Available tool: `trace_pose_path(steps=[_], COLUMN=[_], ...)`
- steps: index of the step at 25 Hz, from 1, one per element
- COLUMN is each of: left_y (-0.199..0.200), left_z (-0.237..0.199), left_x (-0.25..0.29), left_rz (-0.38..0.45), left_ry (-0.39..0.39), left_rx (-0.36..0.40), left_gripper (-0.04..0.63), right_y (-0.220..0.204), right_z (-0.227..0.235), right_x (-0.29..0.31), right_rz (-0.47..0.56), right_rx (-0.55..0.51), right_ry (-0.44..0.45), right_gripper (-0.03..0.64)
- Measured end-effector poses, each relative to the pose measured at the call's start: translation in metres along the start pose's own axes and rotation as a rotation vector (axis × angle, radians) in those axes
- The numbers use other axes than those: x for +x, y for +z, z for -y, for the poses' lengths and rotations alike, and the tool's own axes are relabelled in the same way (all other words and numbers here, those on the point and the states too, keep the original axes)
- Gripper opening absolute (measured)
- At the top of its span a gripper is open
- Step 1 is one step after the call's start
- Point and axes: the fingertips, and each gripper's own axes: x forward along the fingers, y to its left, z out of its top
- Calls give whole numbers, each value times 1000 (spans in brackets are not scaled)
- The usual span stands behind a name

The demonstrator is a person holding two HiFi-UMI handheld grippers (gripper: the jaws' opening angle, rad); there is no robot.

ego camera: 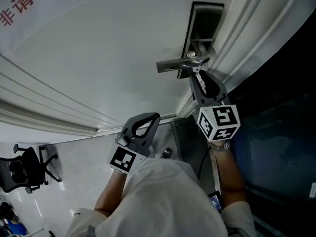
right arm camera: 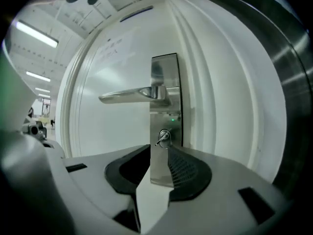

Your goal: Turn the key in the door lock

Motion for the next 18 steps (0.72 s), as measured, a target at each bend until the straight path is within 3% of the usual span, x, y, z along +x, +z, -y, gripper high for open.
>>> trace_pose_path(steps=[2,6,18], left_y=[0,-1,0], left_z=[-1,-3,-5], left_x=[0,0,4], left_rz=[-2,-5,-7], left_ry=[3,2,-13], left_rx=[1,9,17], left_gripper=[3,3,3], right_y=[-2,6,6], right_z=[-3,1,-7], right_x=[-2,-4,-2], right_rz=[-13,-19,-99], right_rx=[-122,-477,-1155], right_ry=[-19,-141,-213], right_gripper=[89,89,89])
